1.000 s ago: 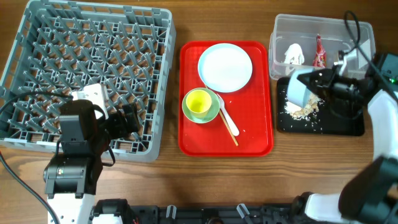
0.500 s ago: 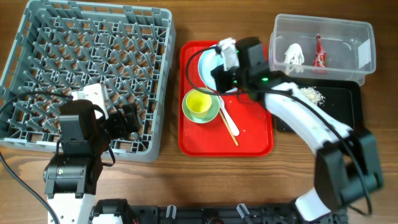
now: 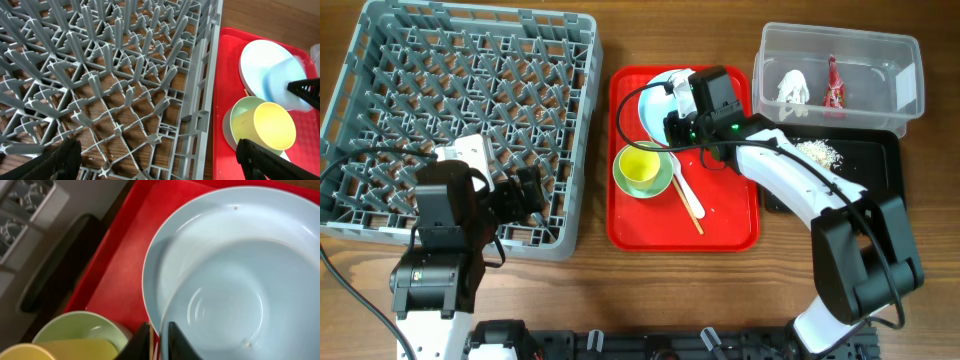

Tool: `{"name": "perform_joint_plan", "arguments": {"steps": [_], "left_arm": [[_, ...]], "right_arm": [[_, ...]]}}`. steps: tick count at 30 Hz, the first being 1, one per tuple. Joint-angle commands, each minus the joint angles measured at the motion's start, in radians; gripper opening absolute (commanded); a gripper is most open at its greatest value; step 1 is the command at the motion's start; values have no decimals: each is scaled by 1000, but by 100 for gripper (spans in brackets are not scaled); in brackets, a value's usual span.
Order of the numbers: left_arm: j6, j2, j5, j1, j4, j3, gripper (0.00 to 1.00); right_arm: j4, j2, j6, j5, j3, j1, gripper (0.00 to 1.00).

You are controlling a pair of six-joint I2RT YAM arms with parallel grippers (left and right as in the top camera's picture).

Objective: Sort waste into correct bins and load items into the dishwasher rack
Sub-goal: 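Grasp the yellow cup from the green bowl with the right gripper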

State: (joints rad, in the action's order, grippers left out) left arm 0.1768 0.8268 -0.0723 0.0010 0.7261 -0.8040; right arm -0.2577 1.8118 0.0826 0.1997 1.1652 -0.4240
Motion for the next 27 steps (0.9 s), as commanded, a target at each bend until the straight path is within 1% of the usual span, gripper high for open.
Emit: {"name": "perform_joint_plan", "arguments": {"steps": [1,2,5,7,9,11,13,15,17,19,21,22,23,24,25,27], "left_arm": [[-13,-2,3,-6,-3,-17,100],[-13,-2,3,-5,-3,-18,100],[-13,-2,3,-6,-3,-18,100],[-13,-2,3,-5,-3,-18,100],[-13,-2,3,-6,-3,-18,100],[-13,-2,3,-6,-3,-18,100],[-13,-2,3,-6,-3,-17,100],[-13,-2,3,-6,-3,-18,100],[-13,-2,3,-6,-3,-18,100],[-13,-2,2,-6,-3,-18,100],[-13,-2,3,-5,-3,-18,99],[-13,-2,3,-6,-3,-17,100],[-13,-2,2,-6,-3,-18,100],[-13,-2,3,-6,-3,-18,100],[-13,-2,3,-6,-3,-17,100],[-13,-2,3,-6,-3,-18,100]], "right_arm": [[-43,-2,-1,14,11,-3,23],[-52,-2,-2,19,11,-3,29],[-91,-37,0,34,13,-3,37],[-122,-103,5,34,25,-3,40],[-174,-185,32,46,51,-3,40],[-207,-239,57,137,54,-4,43],[-264,-226,131,158,54,-11,45],[-316,-181,158,164,53,-46,46],[-352,-122,212,115,53,-81,46],[-356,-72,235,105,53,-100,45],[-357,-18,247,104,52,-109,37],[-356,1,286,93,52,-109,35],[-355,8,314,73,52,-109,27],[-350,8,321,70,52,-109,14],[-346,5,335,70,52,-109,6],[-347,-9,339,70,58,-105,4]]}}
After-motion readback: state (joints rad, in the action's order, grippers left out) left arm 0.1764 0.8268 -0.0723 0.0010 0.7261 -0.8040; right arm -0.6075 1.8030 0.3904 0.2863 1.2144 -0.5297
